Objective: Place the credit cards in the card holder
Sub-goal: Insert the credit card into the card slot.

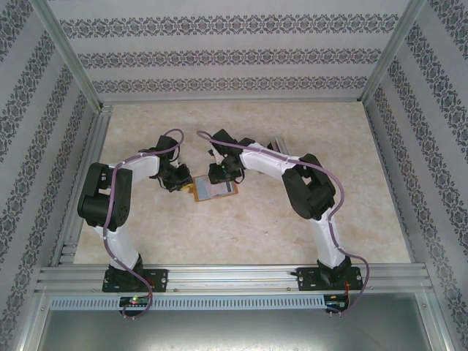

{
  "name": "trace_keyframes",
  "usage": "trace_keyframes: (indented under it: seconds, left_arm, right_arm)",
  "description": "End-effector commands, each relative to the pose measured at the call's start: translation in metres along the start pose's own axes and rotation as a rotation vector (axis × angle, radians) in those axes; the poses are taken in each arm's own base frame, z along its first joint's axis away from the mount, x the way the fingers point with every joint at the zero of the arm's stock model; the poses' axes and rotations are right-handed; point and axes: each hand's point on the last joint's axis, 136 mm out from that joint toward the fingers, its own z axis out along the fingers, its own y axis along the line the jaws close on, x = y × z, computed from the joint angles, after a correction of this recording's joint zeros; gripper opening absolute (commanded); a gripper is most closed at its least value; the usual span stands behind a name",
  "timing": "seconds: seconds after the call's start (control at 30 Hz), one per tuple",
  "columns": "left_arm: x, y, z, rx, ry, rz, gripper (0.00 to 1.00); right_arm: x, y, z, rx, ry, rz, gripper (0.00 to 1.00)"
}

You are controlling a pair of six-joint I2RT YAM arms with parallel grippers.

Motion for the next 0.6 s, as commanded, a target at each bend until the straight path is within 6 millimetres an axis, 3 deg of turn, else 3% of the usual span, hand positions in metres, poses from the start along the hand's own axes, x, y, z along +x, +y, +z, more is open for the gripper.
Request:
trace_keyframes:
  seconds: [0.0, 0.23, 0.57]
  left_arm:
    - [-0.001, 0.003, 0.003, 0.003, -0.005, -0.013, 0.14]
    - [0.001, 0.006, 0.005, 0.002, 0.000, -0.017, 0.14]
    - [0.003, 0.006, 0.008, 0.008, 0.009, -0.021, 0.11]
  right_arm:
    - [-0.011, 0.002, -0.026, -0.014, -0.031, -0.022, 0.32]
    - [0.002, 0.006, -0.015, -0.070, 0.022, -0.021, 0.16]
    - [0.014, 0.003, 0.005, -0.081, 0.080, 0.002, 0.12]
